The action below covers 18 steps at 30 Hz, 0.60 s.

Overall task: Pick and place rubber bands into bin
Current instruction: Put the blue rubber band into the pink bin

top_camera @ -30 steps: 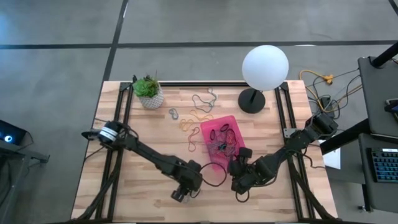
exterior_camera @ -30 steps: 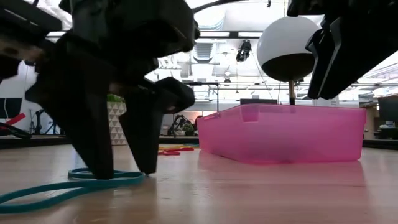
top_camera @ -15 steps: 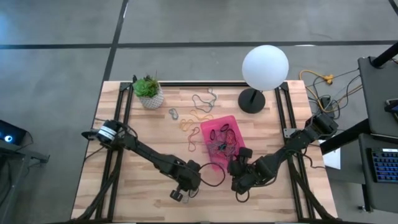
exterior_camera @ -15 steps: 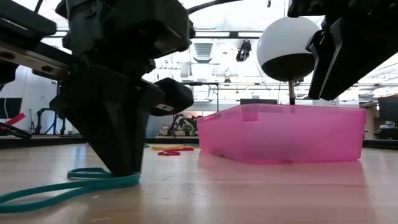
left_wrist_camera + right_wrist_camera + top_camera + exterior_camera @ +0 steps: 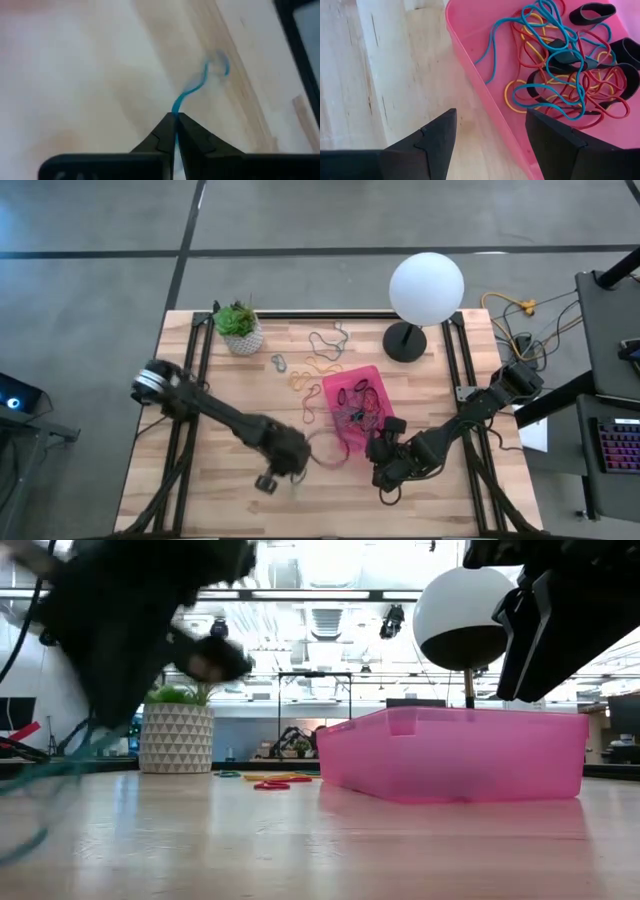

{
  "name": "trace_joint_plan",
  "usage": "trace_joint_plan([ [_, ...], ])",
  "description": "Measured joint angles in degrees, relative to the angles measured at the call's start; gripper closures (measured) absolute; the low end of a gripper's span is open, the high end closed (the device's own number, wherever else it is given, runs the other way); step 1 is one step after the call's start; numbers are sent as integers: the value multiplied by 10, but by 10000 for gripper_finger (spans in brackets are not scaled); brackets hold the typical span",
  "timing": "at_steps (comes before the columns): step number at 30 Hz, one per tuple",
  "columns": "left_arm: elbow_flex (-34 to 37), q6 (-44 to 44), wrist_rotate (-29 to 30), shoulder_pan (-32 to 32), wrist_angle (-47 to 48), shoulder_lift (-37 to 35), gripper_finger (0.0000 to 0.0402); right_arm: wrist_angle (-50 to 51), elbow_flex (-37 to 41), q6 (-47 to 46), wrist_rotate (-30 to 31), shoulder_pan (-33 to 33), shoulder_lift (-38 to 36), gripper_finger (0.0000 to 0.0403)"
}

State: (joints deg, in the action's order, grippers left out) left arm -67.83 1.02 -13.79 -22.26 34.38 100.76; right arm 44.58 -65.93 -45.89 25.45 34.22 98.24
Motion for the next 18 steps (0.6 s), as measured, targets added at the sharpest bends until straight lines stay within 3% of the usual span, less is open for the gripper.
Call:
trace_joint_plan([
  [9, -60, -34, 146, 107, -45, -109, 401, 2, 3, -13, -20, 0, 0, 179],
  [15, -125, -80, 146, 191, -150, -58, 402, 4, -2, -37, -128, 11, 0, 179],
  [18, -162, -76, 140, 230, -170, -1, 401, 13, -8, -73, -150, 43, -8, 179],
])
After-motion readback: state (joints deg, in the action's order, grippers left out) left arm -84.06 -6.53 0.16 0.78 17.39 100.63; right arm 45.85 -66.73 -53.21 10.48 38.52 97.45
